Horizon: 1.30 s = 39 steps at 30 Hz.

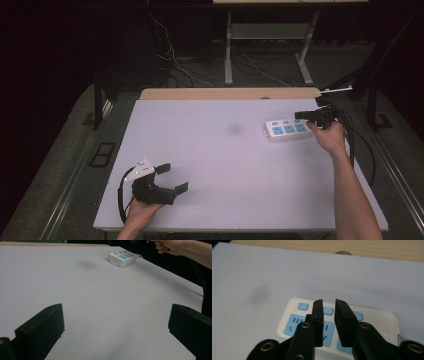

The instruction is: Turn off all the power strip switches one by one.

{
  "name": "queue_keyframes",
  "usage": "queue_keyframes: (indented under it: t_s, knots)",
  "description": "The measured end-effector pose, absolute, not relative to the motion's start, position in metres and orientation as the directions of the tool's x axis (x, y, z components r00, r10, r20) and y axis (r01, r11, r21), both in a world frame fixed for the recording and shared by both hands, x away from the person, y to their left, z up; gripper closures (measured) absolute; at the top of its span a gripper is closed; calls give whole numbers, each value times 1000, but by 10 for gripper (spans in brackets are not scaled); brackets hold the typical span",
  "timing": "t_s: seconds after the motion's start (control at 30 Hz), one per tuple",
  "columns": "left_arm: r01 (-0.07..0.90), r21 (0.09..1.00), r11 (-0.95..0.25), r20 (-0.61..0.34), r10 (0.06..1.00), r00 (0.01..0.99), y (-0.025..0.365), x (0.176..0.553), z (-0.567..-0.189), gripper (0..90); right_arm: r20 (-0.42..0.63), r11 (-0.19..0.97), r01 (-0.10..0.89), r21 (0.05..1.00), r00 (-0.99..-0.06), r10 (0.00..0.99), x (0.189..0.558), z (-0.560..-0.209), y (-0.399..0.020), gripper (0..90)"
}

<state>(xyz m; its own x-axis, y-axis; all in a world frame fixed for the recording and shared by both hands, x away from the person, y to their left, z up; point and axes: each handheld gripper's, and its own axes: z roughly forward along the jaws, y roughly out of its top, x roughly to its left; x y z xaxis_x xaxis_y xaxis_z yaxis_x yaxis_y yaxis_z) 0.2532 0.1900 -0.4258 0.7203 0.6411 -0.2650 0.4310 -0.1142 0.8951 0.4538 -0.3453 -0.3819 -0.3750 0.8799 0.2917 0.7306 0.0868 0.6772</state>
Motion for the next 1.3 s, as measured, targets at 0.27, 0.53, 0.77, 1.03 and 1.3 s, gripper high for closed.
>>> queue_keyframes:
  t_s: [0.27,0.53,0.77,1.03,1.3]
  knots:
    - [427,897,-110,-265,640,721,189,253,-425,0,316,77,701,709,-413,854,420,-373,-341,425]
    - [427,898,-107,-267,637,723,190,253,-425,0,345,38,667,744,-433,833,382,-380,-339,114]
    - [429,897,-106,-270,638,722,190,253,-425,0,376,32,643,766,-487,788,348,-385,-340,4]
    - [438,891,-116,-273,634,724,189,253,-426,0,380,46,617,786,-539,752,315,-390,-330,4]
    - [446,888,-117,-280,631,724,189,253,-427,0,373,69,596,800,-584,721,287,-397,-321,5]
